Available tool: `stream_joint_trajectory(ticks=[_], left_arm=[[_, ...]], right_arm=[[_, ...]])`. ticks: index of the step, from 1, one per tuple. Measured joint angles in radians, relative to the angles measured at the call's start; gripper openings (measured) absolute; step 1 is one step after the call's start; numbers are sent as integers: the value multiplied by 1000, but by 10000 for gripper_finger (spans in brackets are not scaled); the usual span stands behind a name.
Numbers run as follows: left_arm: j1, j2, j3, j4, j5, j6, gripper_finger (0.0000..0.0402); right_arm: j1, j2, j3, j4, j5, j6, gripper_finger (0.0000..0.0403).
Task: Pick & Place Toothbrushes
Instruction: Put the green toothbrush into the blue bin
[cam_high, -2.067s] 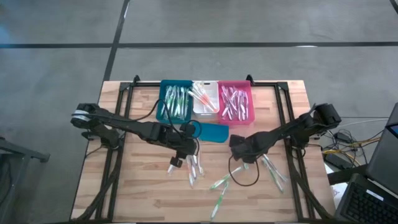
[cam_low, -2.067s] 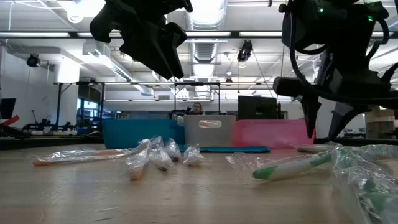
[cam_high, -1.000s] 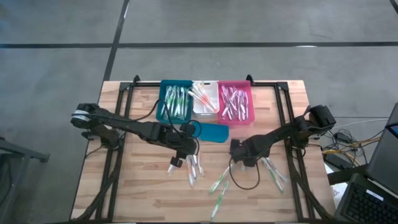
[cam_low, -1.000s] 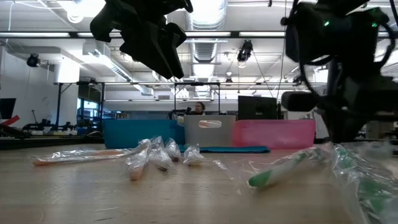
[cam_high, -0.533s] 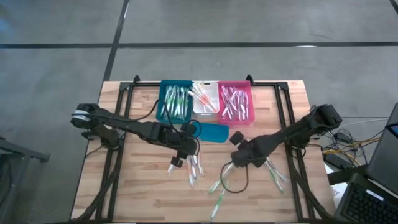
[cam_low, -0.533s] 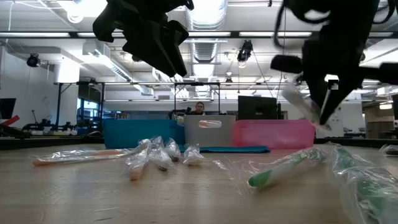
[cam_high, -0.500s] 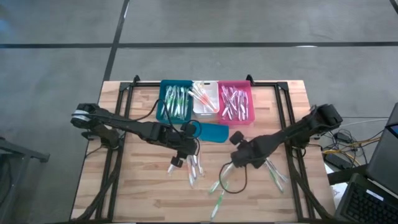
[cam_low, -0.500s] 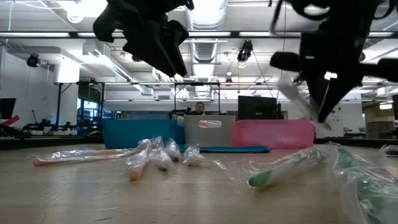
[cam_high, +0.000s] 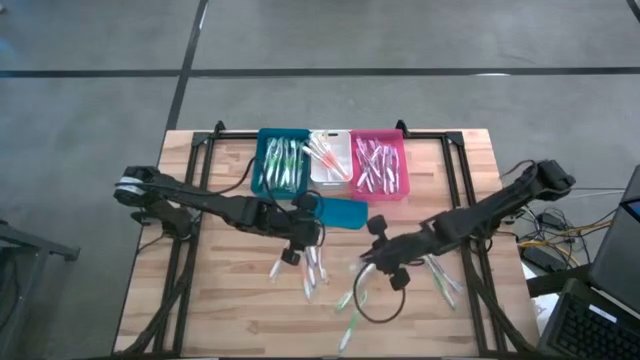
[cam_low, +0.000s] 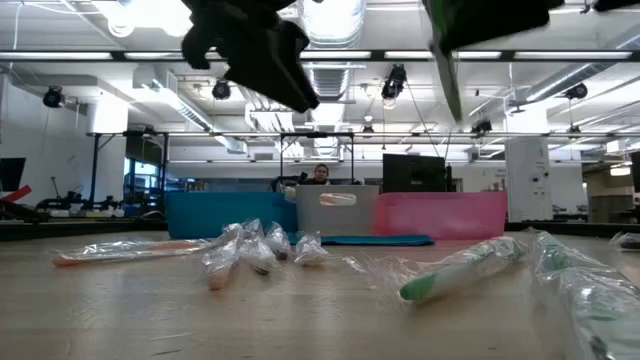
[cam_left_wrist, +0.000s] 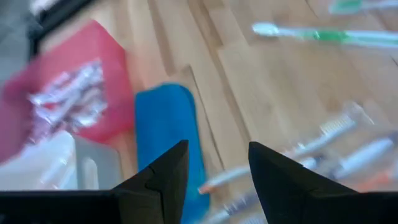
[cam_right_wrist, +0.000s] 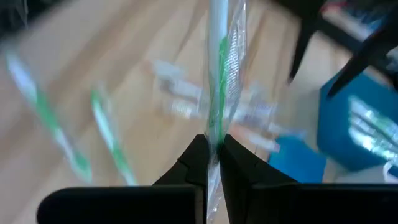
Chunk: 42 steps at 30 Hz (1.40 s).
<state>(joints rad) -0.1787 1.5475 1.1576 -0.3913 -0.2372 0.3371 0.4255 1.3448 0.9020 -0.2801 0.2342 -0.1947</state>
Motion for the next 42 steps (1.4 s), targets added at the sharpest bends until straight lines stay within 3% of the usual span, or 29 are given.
stream_joint_trajectory(ticks=[9,15,23,42], left_arm=[[0,6,-45,288,-2,131,172],[0,7,-162,650,32,196,172],[-1,11,-228,981,97,157,172],[0,78,-87,969,136,102,160]], right_arm=[[2,-142,-158,360,1,-29,14],[2,-176,-276,625,5,-143,14],[-4,-176,-328,770,207,-280,14],[-27,-176,-332,789,214,-306,14]])
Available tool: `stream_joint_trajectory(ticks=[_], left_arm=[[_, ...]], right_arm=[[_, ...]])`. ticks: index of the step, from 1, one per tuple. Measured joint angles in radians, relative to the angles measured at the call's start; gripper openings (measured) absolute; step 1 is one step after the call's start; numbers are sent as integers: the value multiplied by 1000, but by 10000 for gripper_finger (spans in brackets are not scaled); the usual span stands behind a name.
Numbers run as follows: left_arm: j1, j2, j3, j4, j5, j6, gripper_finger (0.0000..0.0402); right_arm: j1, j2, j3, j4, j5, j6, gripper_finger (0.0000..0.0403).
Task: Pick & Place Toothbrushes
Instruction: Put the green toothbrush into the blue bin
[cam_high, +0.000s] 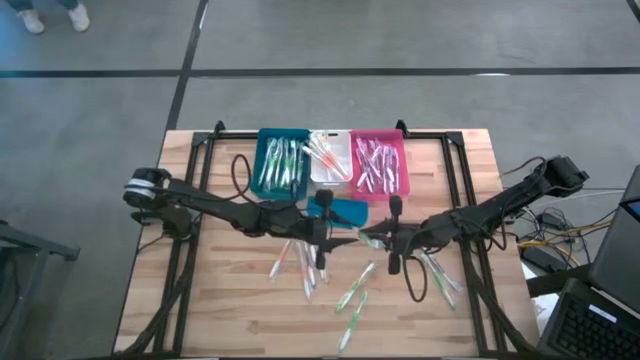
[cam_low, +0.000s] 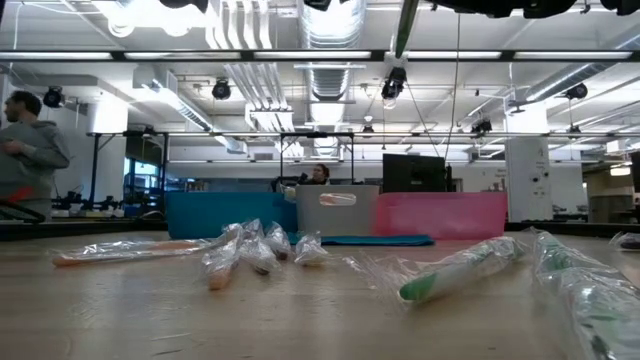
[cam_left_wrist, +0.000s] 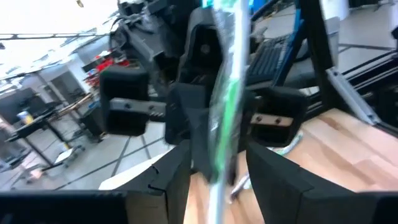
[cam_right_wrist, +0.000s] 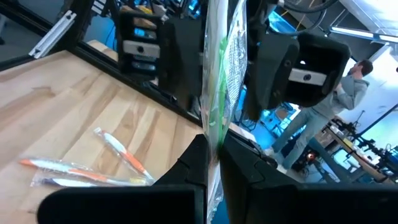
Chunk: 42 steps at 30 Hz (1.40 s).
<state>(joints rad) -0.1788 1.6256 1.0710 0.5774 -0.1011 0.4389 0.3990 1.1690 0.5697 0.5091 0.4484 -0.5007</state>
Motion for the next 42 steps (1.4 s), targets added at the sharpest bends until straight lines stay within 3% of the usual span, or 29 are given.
stream_joint_trajectory(ticks=[16,27,33,42], left_arm=[[0,83,106,-38,15,-2,111],[0,87,106,-40,12,5,22],[0,89,105,-43,14,-3,22],[-2,74,104,-78,-18,-5,23]], right_arm=[[-14,0,-1,-4,0,3,22],[-13,0,-1,-26,-4,7,28],[-13,-3,-1,-52,-1,32,60],[-13,-77,-2,-158,33,128,142]])
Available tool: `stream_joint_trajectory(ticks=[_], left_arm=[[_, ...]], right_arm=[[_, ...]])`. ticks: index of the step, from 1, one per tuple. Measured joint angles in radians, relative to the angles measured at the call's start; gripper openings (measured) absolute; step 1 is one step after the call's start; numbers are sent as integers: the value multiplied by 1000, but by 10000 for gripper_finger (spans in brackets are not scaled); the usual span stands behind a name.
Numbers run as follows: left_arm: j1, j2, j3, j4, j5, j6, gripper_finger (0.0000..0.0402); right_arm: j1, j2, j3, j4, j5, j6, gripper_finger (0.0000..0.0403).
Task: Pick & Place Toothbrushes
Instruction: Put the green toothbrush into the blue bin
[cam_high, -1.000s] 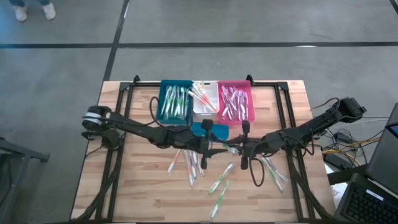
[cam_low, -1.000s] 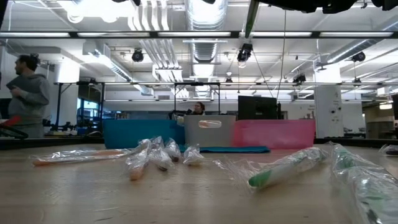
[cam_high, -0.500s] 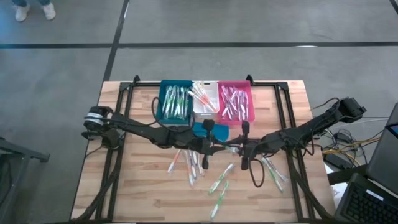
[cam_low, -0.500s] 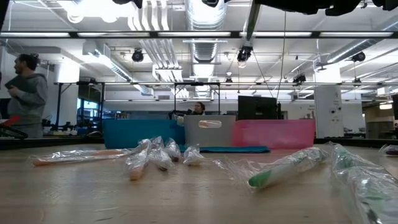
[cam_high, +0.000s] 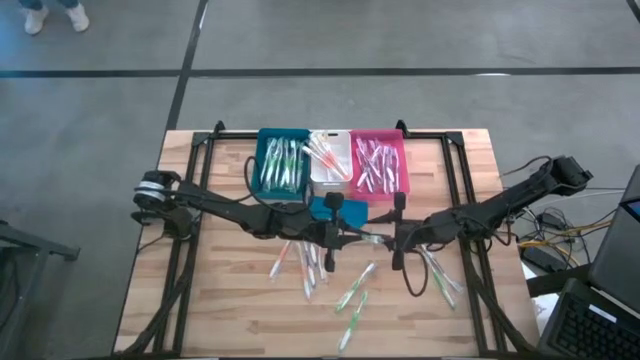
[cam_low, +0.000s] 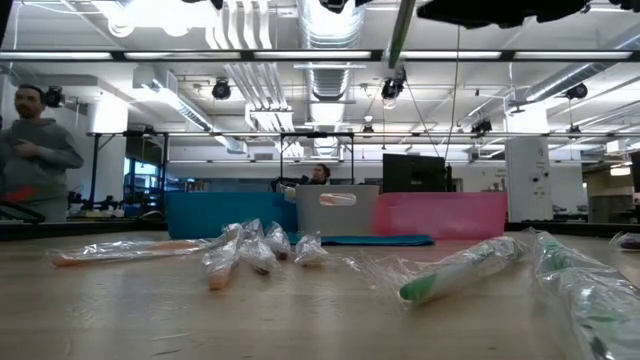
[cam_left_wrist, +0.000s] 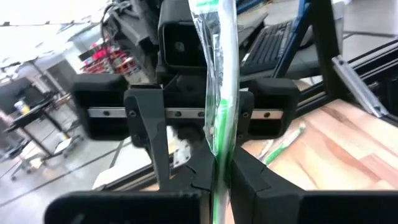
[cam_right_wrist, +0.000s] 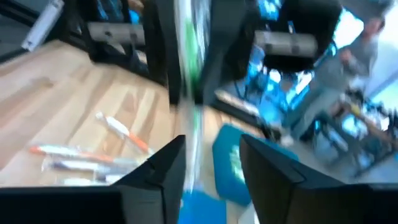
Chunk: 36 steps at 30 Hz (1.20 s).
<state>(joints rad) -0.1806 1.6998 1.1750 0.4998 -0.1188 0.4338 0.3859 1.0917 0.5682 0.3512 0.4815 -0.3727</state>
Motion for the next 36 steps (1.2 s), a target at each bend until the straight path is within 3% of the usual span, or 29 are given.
stream_joint_trajectory(ticks=[8,12,15,24,36], left_arm=[[1,-94,-1,-154,-221,-66,24],[17,-144,-1,-226,-389,-139,24],[46,-181,-1,-289,-444,-188,25],[254,-272,-2,-488,-438,-415,25],[578,-309,-2,-667,-197,-698,25]], right_arm=[[-3,-149,0,-290,123,256,200],[-3,-203,0,-382,156,351,211],[-3,-223,0,-425,197,392,211],[-8,-219,0,-450,229,397,184],[-8,-213,0,-452,228,395,152]])
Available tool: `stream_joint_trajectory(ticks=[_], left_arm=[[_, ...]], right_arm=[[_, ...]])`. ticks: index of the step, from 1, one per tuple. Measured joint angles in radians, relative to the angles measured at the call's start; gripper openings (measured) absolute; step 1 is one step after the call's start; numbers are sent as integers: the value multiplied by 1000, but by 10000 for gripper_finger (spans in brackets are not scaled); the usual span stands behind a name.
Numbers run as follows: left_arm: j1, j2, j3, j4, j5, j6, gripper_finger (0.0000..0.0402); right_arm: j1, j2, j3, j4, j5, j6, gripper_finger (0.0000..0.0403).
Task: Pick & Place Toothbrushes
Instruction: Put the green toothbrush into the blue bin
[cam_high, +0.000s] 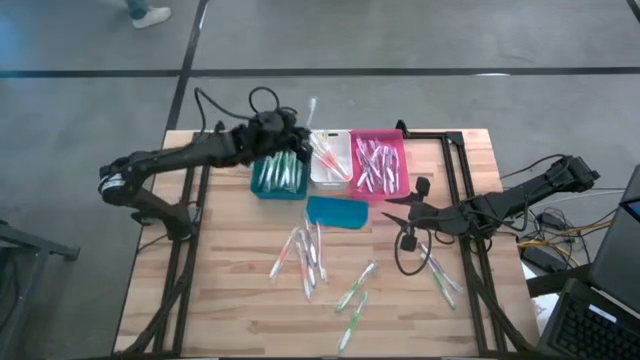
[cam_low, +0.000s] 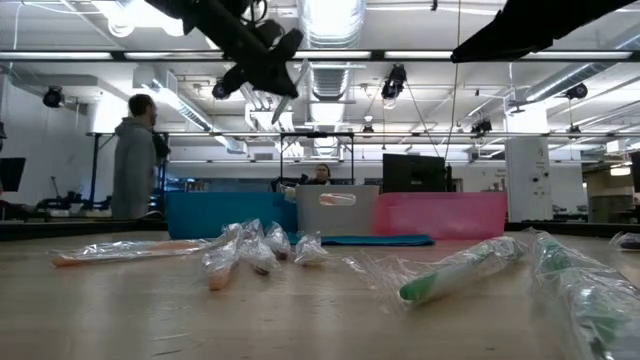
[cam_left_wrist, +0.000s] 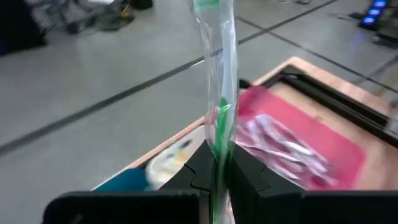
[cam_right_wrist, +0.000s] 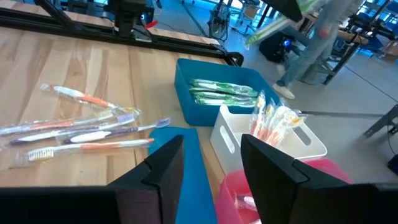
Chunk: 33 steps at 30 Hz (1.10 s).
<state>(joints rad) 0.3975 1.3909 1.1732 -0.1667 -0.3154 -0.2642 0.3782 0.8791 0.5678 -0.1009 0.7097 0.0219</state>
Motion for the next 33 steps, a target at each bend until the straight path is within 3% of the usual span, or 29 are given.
stream_joint_trajectory(ticks=[10,24,33], left_arm=[[154,12,0,-147,82,-143,25],[253,146,-1,-223,258,-279,25],[293,203,-1,-277,314,-332,25]], right_arm=[[0,1,0,0,-1,-6,130],[0,2,-7,0,-3,1,109],[1,2,-13,0,-3,-7,91]])
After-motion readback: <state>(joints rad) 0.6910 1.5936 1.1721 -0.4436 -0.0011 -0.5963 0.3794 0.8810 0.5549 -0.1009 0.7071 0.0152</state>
